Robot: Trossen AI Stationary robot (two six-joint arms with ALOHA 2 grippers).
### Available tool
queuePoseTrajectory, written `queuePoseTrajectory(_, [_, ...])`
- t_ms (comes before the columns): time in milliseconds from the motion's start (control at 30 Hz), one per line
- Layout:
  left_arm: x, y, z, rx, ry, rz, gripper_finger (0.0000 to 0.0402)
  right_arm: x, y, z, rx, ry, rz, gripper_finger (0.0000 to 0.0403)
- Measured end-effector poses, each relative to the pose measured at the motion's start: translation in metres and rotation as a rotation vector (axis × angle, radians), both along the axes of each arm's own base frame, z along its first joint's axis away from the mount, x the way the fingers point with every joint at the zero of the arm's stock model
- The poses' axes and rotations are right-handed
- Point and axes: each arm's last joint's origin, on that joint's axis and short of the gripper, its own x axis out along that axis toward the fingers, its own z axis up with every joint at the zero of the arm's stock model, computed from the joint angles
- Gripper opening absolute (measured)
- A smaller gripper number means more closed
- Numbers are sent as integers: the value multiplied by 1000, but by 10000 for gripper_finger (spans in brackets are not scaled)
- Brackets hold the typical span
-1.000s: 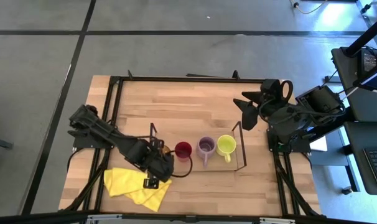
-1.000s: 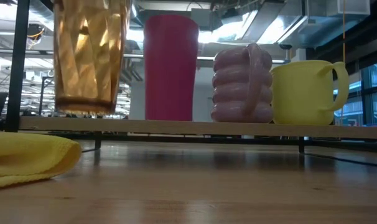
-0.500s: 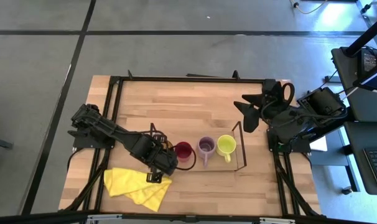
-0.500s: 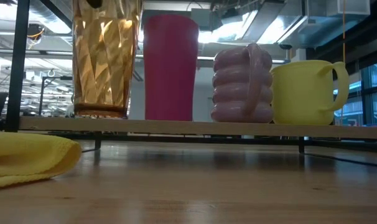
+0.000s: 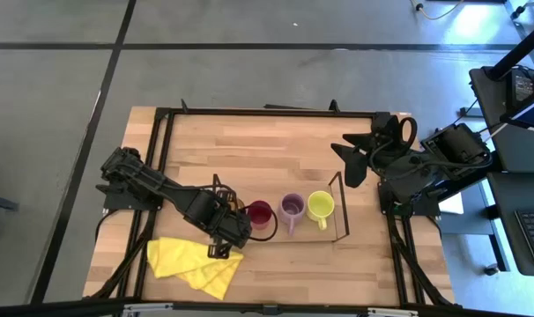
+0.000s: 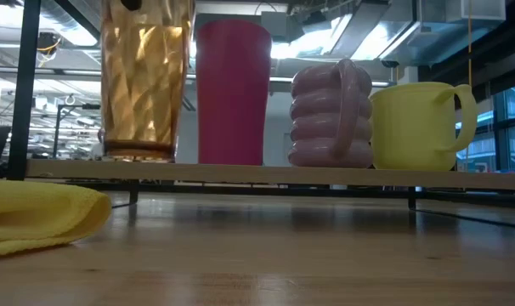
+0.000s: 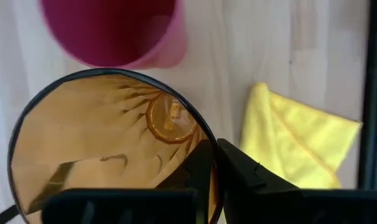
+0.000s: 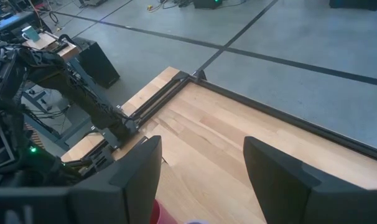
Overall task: Stack small to large cups/mugs on shelf
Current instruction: Put the orange cup on the shelf, then return to Home Position
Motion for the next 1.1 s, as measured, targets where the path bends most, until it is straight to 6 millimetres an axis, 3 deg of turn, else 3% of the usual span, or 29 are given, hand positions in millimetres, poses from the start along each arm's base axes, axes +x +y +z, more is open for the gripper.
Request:
queuePoseTrajectory(233, [0, 0, 0, 21, -13, 6, 45, 0, 0, 0, 3, 3, 5, 228])
queuePoseTrajectory(600, [-2, 0, 8, -31, -14, 19, 49, 0, 0, 0, 0, 14, 18, 228])
queuePoseTrajectory(833, [-3, 6, 43, 20, -109, 27, 52, 0, 0, 0, -12, 23, 27, 228])
queuePoseTrajectory(933, [-5, 8, 72, 36, -220, 18, 53, 2, 3, 1, 55, 6, 67, 228])
queuePoseTrajectory(1100, [-19, 9, 126, -51, -397, 5, 49, 5, 15, -4, 308, 125, 339, 228])
